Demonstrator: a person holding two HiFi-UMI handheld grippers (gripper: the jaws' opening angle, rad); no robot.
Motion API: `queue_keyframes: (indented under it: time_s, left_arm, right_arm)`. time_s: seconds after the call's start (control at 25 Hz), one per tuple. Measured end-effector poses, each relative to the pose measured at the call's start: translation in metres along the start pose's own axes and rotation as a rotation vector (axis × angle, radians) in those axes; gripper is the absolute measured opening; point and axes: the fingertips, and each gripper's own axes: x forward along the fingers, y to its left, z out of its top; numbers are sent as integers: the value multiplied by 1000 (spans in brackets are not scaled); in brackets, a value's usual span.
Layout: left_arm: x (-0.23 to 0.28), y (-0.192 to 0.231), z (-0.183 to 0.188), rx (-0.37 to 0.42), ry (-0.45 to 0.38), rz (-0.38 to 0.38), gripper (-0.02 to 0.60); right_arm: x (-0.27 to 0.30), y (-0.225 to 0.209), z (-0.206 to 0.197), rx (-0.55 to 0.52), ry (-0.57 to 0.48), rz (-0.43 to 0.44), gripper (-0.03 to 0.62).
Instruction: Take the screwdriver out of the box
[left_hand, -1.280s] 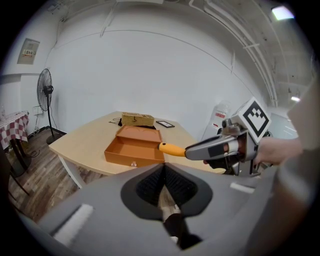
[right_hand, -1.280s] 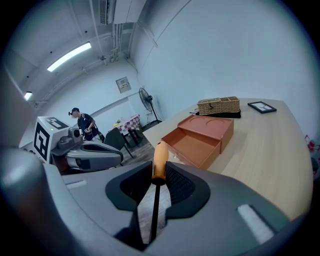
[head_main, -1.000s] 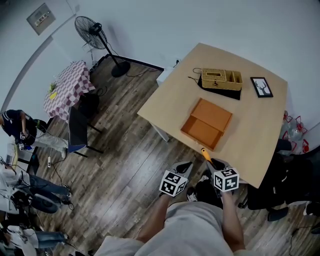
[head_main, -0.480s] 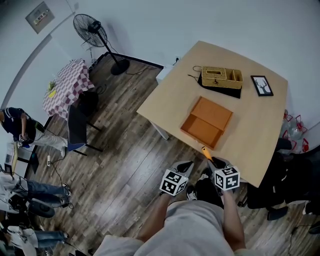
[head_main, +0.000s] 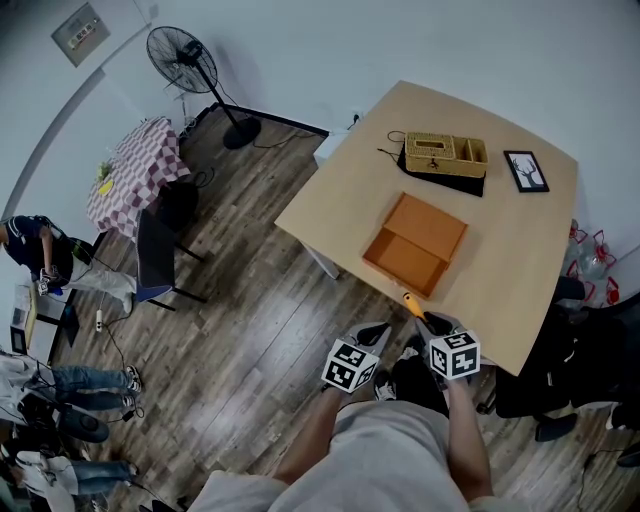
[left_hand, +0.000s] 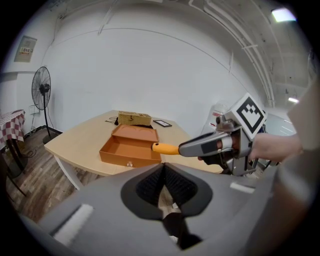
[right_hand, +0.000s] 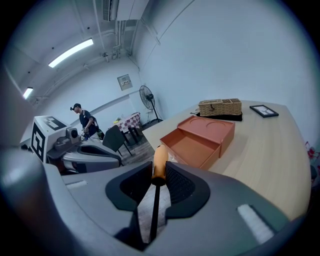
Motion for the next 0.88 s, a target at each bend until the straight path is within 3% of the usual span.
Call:
queue_keyframes:
  time_s: [0.88]
  left_arm:
    - [0,-2,0,0,3,-4,54]
  right_arm:
    - [-4,1,-1,11,0,7,83]
